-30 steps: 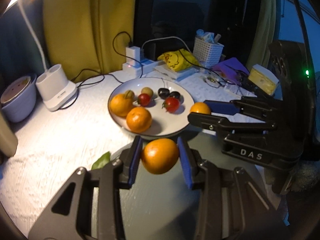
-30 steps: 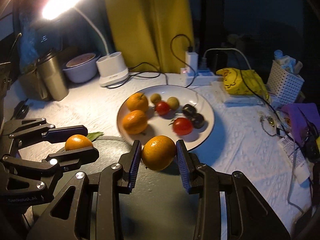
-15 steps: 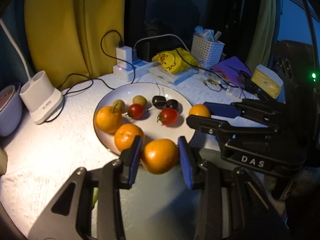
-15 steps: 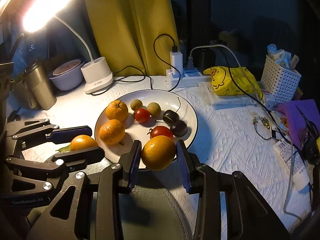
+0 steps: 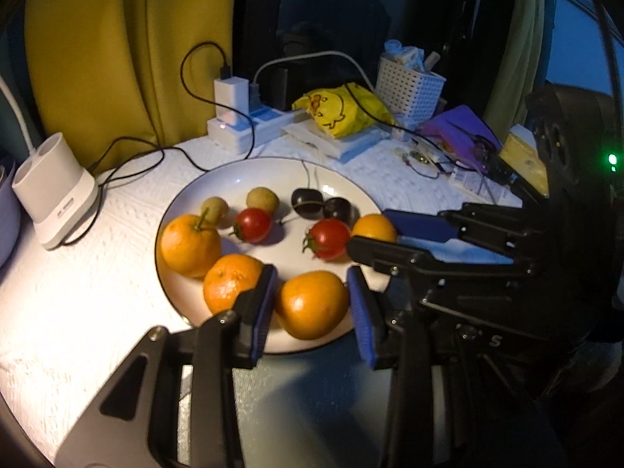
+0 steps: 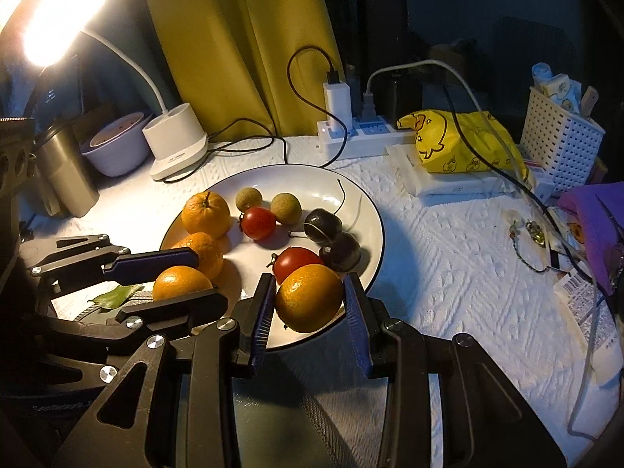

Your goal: Organize fruits

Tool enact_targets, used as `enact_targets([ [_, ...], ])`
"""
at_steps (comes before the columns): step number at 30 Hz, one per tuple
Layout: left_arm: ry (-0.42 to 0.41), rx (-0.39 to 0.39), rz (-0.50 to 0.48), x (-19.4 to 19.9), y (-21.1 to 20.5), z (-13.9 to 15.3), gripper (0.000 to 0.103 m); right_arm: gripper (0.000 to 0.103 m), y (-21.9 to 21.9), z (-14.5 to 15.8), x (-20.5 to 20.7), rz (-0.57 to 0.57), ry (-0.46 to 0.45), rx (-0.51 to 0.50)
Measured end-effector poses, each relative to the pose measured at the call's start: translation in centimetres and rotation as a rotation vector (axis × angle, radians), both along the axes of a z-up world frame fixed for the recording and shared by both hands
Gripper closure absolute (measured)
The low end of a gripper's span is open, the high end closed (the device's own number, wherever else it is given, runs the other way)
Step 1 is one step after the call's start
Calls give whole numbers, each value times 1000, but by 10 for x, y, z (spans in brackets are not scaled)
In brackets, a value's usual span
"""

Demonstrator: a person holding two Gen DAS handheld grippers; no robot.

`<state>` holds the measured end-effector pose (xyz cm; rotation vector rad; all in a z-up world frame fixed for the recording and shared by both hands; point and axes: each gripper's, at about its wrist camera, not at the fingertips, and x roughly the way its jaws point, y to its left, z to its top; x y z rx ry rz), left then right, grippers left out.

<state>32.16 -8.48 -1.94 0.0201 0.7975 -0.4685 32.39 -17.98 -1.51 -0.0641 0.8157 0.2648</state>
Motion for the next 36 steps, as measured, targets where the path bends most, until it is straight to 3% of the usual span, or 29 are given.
enact_targets([
  [15,12,8,11,2,-1,0,64,65,-2,-1,8,-11,0,-6],
  [18,2,5,25,-1,2,4,64,56,-2,1,6,-23,-6,-16],
  [23,-20,-3,38,-11,8,13,61,50,-1,10,-3,-38,-20,-18],
  [36,-95,-22,57,-53,21,42,61,49,8,42,-41,-45,-84,-43],
])
